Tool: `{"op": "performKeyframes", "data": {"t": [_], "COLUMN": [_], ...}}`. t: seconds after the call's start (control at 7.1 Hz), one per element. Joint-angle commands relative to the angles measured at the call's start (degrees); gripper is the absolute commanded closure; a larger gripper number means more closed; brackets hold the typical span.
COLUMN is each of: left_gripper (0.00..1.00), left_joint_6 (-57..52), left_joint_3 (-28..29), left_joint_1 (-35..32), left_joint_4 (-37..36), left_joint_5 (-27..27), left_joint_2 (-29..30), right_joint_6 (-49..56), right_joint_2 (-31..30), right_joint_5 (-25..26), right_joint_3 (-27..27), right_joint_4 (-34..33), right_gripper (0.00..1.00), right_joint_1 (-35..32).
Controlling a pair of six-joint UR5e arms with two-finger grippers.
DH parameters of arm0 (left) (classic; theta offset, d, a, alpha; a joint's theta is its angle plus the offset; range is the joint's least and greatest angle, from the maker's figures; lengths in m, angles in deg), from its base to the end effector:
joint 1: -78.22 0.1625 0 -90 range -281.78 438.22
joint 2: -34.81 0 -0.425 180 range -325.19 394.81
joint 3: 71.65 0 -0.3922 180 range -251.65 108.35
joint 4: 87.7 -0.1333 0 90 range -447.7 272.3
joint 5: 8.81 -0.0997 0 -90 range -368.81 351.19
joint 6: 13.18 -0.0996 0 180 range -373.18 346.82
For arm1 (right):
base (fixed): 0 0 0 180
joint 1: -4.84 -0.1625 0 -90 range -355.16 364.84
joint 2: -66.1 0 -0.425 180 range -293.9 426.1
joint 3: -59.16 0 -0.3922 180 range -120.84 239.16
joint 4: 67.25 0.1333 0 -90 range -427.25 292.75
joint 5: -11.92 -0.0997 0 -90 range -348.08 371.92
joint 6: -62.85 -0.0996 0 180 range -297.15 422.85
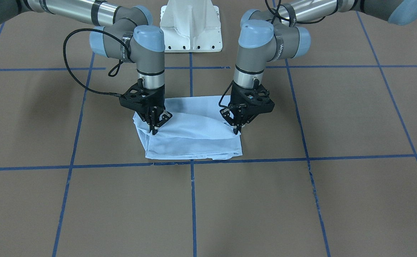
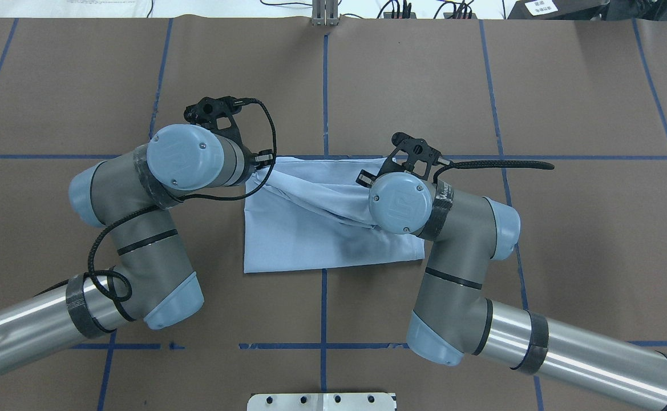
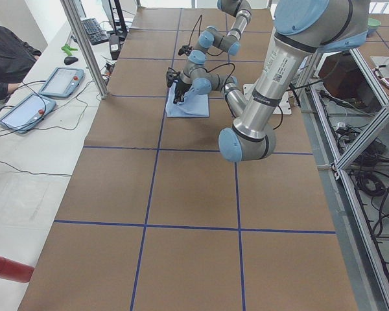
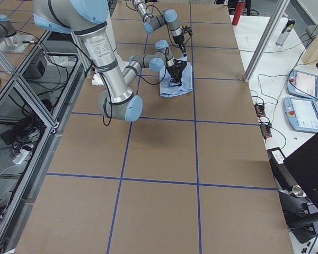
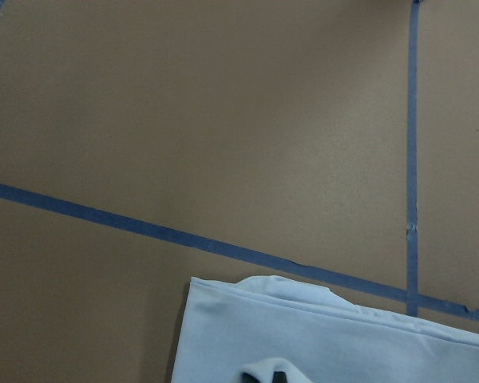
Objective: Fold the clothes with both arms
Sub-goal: 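Fold the held edge over onto the far half with both grippers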
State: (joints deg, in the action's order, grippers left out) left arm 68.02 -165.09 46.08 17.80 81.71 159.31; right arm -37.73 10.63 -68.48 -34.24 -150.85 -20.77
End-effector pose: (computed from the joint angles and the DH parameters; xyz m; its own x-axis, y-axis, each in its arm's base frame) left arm 0.5133 -0.4789 0.2509 0.5789 -0.1830 -0.7946 0.4424 0.8891 0.1175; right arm -0.5576 -0.4335 0.2721 0.5365 0.4579 0.7088 -0.6407 0.7677 -0.0110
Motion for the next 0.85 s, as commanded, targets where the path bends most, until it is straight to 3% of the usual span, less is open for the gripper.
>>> {"op": "performKeyframes", "data": {"t": [0.0, 0.28, 0.42, 0.56, 0.7], "left_gripper": [1.0, 1.0, 0.91, 0.01, 0.0], "left_joint_6": [-0.87, -0.87, -0.87, -2.87, -6.89], "left_joint_3": [6.58, 6.69, 6.6, 6.25, 4.42], "left_joint_1": [-0.02, -0.11, -0.28, -0.55, -1.94], "left_joint_4": [5.13, 5.24, 5.5, 7.15, 7.52], "left_joint_5": [0.0, 0.0, 0.09, 0.18, 2.53], "left_joint_2": [1.18, 1.18, 1.18, 0.49, 0.05], "right_joint_6": [0.12, 2.56, 5.88, 10.09, 13.18], "right_joint_2": [0.01, -0.08, -0.08, 0.35, 2.36], "right_joint_5": [-0.02, -0.02, 0.33, -0.01, -0.8], "right_joint_3": [1.11, 1.55, 1.82, 1.21, 1.03], "right_joint_4": [0.19, 0.37, 0.37, 0.71, 0.63], "right_gripper": [1.0, 1.0, 0.01, 0.0, 0.0], "right_joint_1": [-0.31, -1.45, -1.63, -2.15, -2.25]}}
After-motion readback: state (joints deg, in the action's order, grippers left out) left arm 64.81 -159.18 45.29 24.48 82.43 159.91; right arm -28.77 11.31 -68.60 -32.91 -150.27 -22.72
